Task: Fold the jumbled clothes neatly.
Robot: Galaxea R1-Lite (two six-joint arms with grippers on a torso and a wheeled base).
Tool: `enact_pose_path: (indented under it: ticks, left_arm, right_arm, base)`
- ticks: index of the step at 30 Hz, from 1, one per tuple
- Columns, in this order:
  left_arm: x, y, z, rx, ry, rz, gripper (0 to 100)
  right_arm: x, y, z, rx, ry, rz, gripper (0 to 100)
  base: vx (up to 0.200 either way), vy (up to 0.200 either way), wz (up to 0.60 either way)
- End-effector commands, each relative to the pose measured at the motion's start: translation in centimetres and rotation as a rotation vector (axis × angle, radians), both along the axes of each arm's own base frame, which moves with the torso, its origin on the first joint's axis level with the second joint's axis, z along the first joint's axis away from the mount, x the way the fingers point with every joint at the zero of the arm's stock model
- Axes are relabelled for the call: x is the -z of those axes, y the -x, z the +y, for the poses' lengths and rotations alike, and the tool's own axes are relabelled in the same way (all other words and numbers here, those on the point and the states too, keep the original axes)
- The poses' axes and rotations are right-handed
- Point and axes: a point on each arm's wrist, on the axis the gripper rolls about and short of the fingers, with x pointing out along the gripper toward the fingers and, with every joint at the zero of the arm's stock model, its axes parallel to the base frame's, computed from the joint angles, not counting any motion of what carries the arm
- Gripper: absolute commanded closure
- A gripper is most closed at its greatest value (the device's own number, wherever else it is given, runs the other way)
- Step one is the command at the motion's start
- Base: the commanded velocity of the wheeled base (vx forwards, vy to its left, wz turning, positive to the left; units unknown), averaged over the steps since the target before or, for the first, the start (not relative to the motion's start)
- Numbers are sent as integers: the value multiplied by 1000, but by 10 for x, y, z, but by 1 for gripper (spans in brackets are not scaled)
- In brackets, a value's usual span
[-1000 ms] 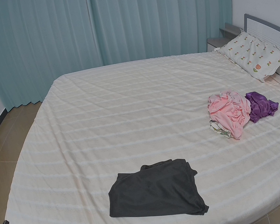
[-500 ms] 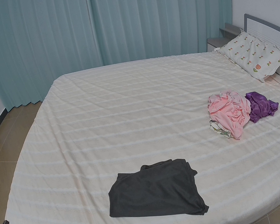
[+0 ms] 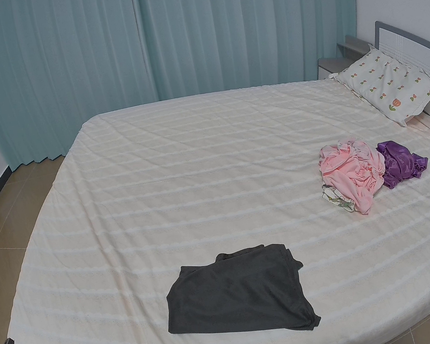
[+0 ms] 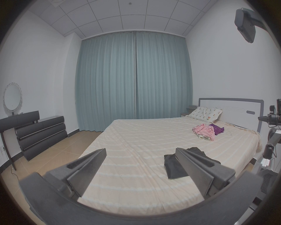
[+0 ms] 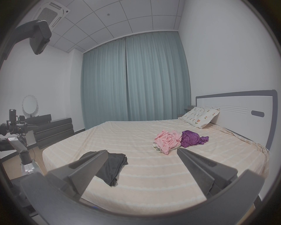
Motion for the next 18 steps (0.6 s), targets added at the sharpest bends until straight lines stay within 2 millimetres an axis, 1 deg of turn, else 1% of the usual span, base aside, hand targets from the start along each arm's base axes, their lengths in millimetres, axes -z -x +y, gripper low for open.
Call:
enact_pose_path:
  ticks: [1,18]
  left_arm:
    - [5,0,0,0,0,4,0]
    - [5,0,0,0,-2,4,0]
  right_arm:
    - [1,1,0,-1,1,-11,0]
    - [1,1,0,2,2,-13,0]
  base:
    - [0,0,0]
    - [0,0,0]
